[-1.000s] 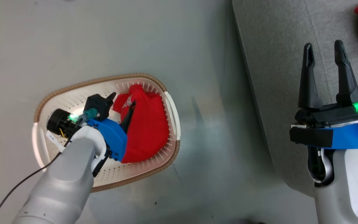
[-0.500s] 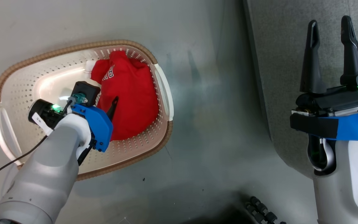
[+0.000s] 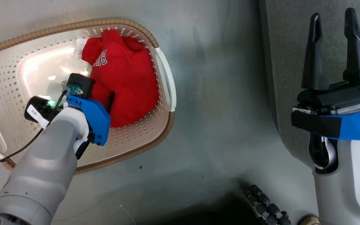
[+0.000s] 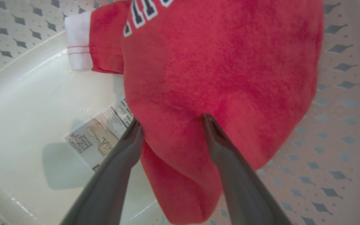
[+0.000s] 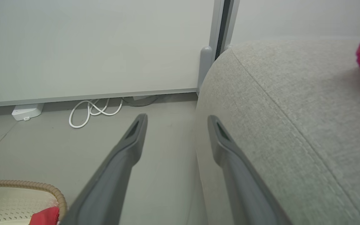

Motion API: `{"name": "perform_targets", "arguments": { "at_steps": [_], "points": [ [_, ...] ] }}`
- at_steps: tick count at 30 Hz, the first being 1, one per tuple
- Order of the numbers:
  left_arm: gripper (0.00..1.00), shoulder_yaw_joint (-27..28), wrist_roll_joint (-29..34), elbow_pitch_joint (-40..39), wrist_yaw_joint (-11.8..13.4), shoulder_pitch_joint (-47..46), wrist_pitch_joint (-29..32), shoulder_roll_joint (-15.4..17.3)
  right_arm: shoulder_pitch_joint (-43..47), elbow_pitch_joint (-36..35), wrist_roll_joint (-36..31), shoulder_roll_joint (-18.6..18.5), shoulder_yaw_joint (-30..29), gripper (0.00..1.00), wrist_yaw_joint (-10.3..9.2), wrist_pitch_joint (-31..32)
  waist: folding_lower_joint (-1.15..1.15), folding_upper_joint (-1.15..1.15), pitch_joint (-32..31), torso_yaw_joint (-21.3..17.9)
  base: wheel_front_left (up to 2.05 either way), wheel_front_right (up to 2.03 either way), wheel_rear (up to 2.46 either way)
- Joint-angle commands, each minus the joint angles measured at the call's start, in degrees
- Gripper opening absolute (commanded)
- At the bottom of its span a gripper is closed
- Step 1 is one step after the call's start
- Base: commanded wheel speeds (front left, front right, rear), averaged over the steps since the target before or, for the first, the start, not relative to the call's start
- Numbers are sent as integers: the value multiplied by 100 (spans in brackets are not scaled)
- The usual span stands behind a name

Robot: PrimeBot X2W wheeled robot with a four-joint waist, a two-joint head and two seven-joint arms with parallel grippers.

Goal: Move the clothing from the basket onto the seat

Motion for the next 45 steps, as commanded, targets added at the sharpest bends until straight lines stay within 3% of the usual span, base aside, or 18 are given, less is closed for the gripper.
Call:
{"name": "perform_targets", "arguments": {
  "at_steps": [1,11,12,13,30,45],
  "points": [
    [100,-50,-51,5,-8,-75,22,27,-71,-33,-18,24,22,100,-4,-5,-1,0,66,-8,0,0,0],
    [98,-325,-300,62,-8,-214,52,21,-58,-64,-31,29,39,100,-4,-5,-1,0,252,-33,0,0,0],
    [39,-364,-298,83,-8,-230,52,18,-55,-58,-34,30,39,100,-5,-5,-1,0,256,-29,0,0,0],
    [0,-400,-299,106,-8,-250,47,18,-56,-51,-40,30,42,100,-5,-5,-1,0,258,-27,0,0,0],
    [0,-772,-581,80,-8,-182,-164,-56,-55,24,-72,26,27,100,-4,-5,-1,0,5,72,0,0,0],
    [0,-1393,-965,-540,-8,-45,-782,-195,16,221,-69,-136,-25,100,-4,-4,-1,0,-830,480,0,0,0]
  ]
}}
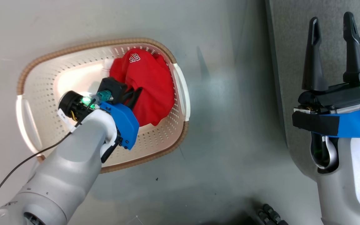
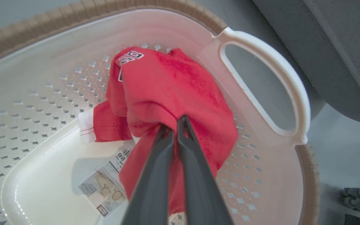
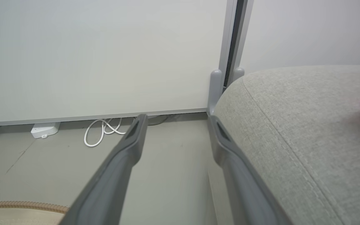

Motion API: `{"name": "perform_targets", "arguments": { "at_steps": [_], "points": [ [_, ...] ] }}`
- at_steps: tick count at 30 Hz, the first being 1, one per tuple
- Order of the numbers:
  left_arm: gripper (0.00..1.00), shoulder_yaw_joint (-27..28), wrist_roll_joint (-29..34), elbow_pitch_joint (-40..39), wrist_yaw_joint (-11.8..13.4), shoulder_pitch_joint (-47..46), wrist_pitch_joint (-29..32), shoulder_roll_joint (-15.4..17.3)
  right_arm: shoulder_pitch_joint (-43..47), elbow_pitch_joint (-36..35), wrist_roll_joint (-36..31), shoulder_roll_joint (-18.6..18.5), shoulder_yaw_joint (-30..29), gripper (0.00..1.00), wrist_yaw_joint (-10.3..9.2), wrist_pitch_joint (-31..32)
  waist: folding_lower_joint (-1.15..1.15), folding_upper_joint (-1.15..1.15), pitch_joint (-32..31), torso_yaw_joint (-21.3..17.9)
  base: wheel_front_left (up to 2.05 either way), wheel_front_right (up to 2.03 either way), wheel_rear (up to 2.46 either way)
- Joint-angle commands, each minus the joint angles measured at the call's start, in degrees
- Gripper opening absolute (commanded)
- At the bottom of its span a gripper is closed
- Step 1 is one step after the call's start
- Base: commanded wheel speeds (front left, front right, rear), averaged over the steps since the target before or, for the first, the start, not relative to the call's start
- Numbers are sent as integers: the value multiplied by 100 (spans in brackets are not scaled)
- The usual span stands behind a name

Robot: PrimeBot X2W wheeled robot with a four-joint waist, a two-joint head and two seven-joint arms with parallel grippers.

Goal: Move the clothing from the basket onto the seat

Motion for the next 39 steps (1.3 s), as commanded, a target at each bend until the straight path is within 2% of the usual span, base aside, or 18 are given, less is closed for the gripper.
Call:
{"name": "perform_targets", "arguments": {
  "at_steps": [1,10,17,25,39],
  "points": [
    [0,-35,-16,-36,-8,70,-51,36,35,17,-21,-29,-5,100,-4,-5,0,0,-167,103,0,0,0],
    [0,-198,-115,-379,-8,252,-228,25,256,213,-46,-121,-75,100,-5,-5,0,0,-850,406,0,0,0],
    [0,332,275,-1029,1,520,-221,168,436,378,-17,-191,-89,100,-5,-5,0,0,-1432,601,0,0,0],
    [0,1062,951,-1806,134,969,-223,292,685,533,-17,-209,-63,100,-5,-5,0,0,-2011,707,0,0,0],
    [0,1970,1812,-2851,160,1447,-221,217,1173,768,-32,-241,-69,100,-4,-4,0,0,-3034,888,0,0,0]
  ]
}}
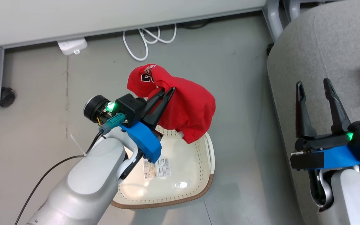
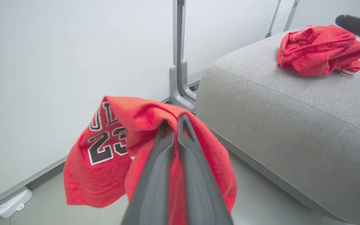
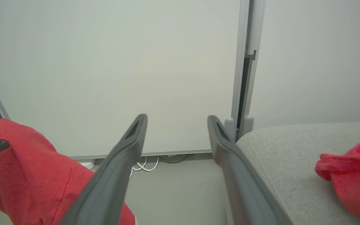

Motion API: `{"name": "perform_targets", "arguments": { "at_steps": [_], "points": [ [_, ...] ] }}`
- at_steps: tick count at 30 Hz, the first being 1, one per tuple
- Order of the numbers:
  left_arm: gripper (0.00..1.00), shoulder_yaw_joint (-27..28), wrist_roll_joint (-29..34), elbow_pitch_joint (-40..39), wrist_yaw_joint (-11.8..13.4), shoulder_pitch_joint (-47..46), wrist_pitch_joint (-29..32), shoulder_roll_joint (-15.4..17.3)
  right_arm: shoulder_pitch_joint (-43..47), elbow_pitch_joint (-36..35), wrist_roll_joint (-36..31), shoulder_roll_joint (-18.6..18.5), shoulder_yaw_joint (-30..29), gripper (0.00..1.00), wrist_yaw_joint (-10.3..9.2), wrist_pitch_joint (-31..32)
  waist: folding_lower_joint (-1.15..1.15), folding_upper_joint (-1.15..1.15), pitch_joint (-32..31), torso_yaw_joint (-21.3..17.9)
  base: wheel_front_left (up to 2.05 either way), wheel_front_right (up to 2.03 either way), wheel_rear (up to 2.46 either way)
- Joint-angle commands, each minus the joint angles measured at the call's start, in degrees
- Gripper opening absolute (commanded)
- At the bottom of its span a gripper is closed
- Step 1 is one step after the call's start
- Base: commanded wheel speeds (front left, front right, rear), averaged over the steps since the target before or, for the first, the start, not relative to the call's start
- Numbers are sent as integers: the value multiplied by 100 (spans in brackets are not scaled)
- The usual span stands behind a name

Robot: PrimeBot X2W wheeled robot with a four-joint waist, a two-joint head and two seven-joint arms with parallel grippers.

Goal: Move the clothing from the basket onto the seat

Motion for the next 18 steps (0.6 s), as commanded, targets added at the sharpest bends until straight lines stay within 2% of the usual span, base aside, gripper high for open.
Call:
{"name": "perform_targets", "arguments": {
  "at_steps": [1,18],
  "points": [
    [0,68,72,-75,-12,63,-18,-2,94,19,-13,-8,6,100,-4,-4,1,0,-228,69,0,0,0],
    [0,367,504,-771,-36,54,-18,-205,515,197,11,70,182,100,-4,-4,1,0,-1097,187,0,0,0]
  ]
}}
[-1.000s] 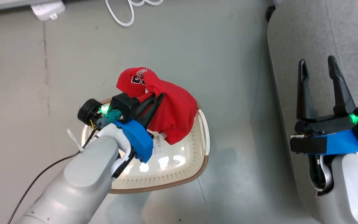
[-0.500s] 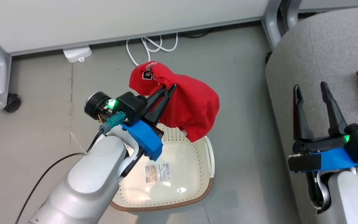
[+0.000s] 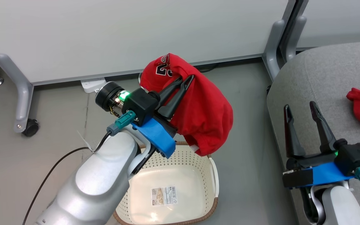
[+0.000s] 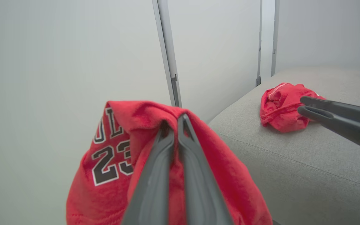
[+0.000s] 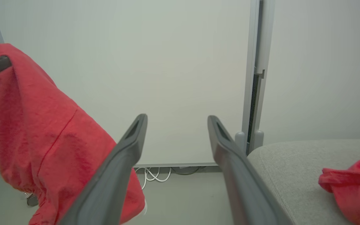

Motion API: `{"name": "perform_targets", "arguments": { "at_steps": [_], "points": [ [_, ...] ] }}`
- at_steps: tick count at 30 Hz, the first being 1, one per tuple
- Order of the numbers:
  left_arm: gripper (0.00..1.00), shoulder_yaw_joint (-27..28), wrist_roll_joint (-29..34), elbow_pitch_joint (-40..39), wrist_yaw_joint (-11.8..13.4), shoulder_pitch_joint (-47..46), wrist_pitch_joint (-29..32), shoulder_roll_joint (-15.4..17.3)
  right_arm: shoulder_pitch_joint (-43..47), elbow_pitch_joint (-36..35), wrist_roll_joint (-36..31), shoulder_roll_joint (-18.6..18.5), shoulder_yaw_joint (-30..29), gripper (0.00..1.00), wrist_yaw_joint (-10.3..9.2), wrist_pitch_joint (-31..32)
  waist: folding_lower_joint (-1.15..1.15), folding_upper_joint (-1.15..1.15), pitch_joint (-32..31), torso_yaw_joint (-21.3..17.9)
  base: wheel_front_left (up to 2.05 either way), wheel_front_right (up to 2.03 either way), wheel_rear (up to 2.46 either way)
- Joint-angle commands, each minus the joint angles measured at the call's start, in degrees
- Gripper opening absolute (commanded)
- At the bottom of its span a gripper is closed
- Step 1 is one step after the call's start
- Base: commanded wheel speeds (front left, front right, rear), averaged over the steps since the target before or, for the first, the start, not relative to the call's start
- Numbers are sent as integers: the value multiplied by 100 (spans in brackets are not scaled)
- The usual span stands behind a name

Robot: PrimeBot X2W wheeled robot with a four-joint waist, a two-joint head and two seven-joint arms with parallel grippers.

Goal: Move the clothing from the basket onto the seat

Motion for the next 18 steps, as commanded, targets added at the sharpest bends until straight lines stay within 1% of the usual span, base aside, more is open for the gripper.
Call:
{"name": "perform_targets", "arguments": {
  "at_steps": [1,12,18],
  "points": [
    [0,18,23,-33,-3,18,-18,8,93,12,7,21,11,100,-5,-4,1,0,-58,15,0,0,0],
    [0,32,51,-184,4,89,-18,-24,152,-12,13,41,163,100,-4,-4,1,0,-234,25,0,0,0],
    [0,27,57,-197,28,86,-18,-17,16,-124,-3,-55,481,100,-4,-4,1,0,-188,5,0,0,0]
  ]
}}
